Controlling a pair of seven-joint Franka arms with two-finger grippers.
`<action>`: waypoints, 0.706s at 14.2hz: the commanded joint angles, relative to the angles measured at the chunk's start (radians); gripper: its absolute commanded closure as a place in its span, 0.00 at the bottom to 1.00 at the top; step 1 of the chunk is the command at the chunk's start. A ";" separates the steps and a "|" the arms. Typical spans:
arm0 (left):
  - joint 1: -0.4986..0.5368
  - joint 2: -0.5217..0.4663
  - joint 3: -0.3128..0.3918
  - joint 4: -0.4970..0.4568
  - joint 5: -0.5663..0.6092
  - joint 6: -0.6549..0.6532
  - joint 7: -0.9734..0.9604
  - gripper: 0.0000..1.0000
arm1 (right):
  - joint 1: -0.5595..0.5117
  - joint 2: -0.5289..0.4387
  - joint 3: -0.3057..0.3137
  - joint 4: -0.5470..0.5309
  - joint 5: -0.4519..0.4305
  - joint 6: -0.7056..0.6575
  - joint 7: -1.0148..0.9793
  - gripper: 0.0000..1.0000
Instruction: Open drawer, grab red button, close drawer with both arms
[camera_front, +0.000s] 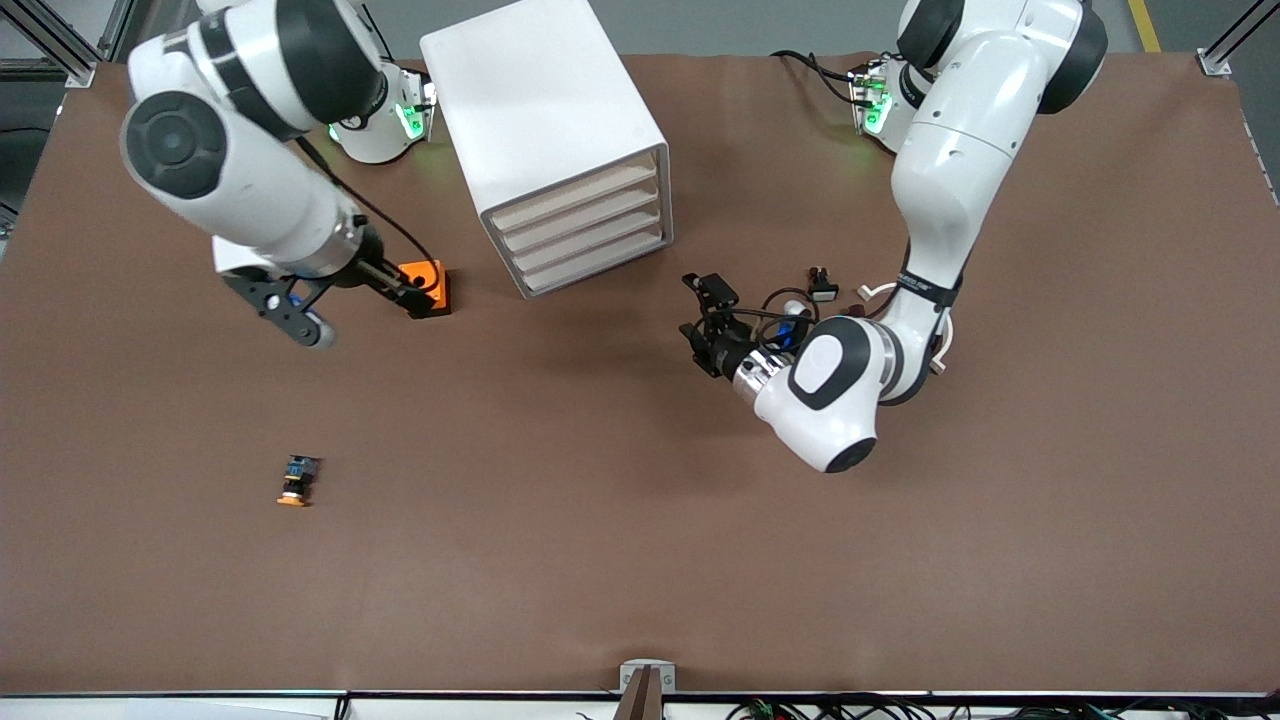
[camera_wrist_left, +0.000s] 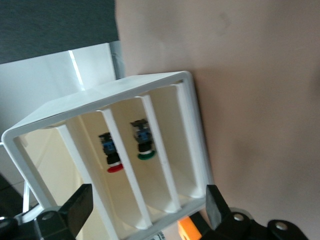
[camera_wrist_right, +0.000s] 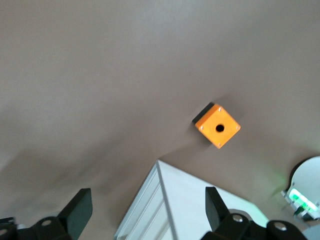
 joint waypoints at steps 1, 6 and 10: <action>-0.050 -0.004 0.007 -0.004 -0.046 -0.047 -0.046 0.11 | 0.077 -0.005 -0.011 -0.001 0.015 -0.002 0.163 0.00; -0.091 -0.004 0.004 -0.059 -0.083 -0.062 -0.057 0.39 | 0.166 0.019 -0.011 -0.024 0.015 0.098 0.293 0.00; -0.119 0.001 0.004 -0.082 -0.096 -0.077 -0.066 0.45 | 0.166 0.036 -0.011 -0.044 0.015 0.185 0.290 0.00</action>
